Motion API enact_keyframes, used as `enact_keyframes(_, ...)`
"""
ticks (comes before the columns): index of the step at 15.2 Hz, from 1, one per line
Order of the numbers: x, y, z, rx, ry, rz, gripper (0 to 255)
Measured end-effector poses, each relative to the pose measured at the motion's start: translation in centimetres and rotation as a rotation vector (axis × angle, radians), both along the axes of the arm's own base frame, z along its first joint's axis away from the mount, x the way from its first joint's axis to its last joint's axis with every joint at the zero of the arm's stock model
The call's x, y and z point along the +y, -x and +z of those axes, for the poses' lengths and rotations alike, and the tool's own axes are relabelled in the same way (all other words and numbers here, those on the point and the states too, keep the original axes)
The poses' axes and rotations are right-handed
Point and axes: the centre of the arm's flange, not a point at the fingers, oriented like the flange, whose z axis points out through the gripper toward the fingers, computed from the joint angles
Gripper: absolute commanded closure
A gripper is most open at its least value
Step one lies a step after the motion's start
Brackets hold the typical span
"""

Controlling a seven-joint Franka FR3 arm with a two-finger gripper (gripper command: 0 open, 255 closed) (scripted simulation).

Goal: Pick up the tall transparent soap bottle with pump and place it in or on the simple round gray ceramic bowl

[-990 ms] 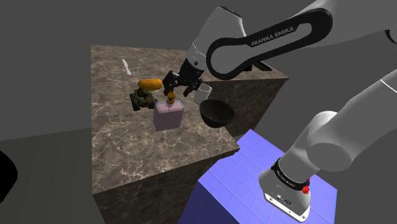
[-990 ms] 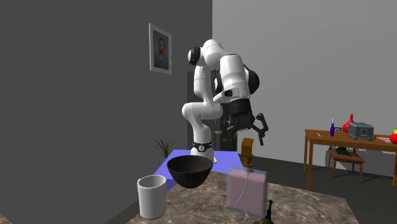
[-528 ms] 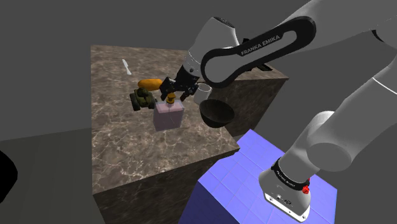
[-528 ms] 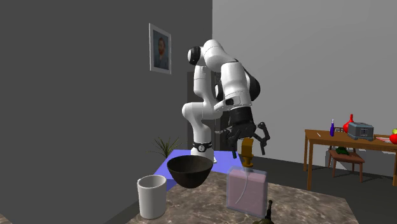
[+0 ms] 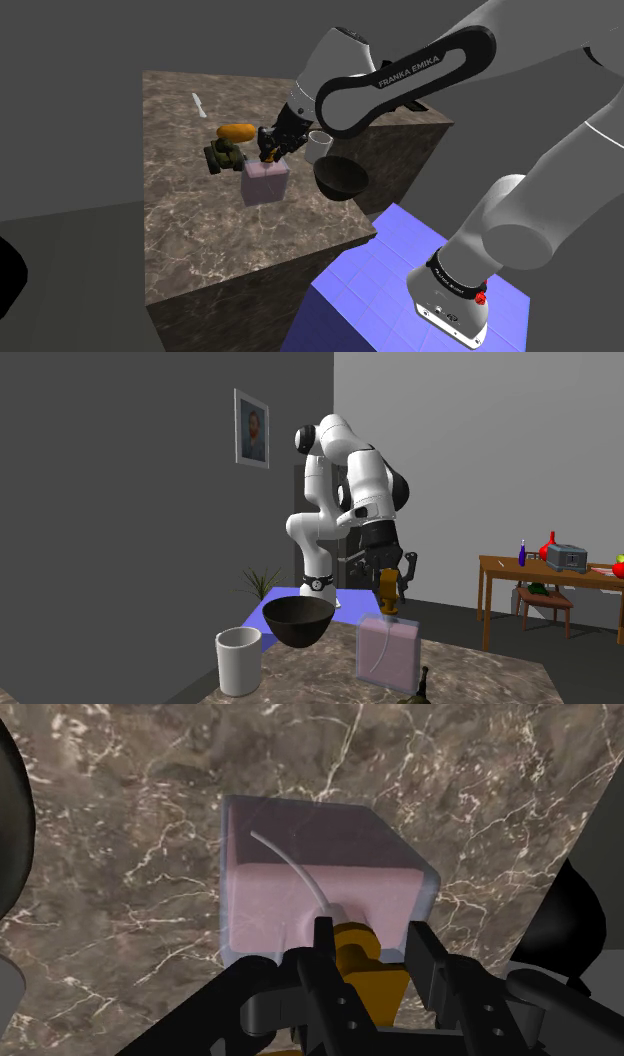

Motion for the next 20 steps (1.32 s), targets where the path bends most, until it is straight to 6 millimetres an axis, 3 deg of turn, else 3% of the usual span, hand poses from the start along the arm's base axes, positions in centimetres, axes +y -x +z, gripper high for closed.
enact_keyframes(8, 0.0, 0.0, 0.3, 0.000, 0.000, 0.000, 255)
enact_keyframes(20, 0.0, -0.1, 6.3, 0.000, 0.000, 0.000, 255)
